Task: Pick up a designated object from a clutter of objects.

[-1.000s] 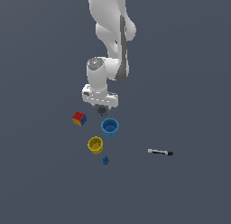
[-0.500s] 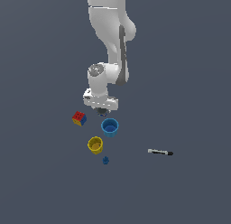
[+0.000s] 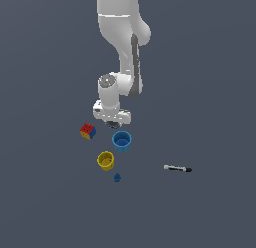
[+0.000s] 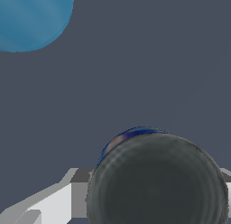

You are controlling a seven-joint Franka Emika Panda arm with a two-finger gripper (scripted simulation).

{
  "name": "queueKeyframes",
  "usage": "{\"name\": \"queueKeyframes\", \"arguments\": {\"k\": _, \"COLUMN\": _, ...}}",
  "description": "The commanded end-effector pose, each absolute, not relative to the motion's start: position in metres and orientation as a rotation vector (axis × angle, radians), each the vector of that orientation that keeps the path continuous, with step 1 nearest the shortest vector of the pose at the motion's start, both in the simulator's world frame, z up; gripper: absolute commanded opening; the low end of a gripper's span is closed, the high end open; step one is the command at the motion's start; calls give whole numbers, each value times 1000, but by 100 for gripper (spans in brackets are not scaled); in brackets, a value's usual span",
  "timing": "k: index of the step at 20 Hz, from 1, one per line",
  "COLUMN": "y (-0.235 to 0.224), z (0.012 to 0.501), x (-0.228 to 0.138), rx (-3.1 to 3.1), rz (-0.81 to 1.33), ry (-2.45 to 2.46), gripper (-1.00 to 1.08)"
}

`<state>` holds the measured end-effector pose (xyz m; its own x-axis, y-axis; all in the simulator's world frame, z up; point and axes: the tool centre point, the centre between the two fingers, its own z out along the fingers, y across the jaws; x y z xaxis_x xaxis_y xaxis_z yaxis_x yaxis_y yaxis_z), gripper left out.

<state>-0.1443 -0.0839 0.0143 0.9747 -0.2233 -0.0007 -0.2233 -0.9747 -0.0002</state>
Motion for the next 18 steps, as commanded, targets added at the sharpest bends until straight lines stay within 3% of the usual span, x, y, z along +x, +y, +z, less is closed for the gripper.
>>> {"name": "queueKeyframes", "arguments": {"k": 1, "y": -84, "z": 14, "x": -144, "rx": -3121, "rz": 1, "ry": 353, "gripper": -100}}
{"name": "queueKeyframes", "arguments": {"k": 18, "y": -91, "z": 31, "x": -141, "rx": -3121, "rz": 0, "ry": 353, "gripper": -100}}
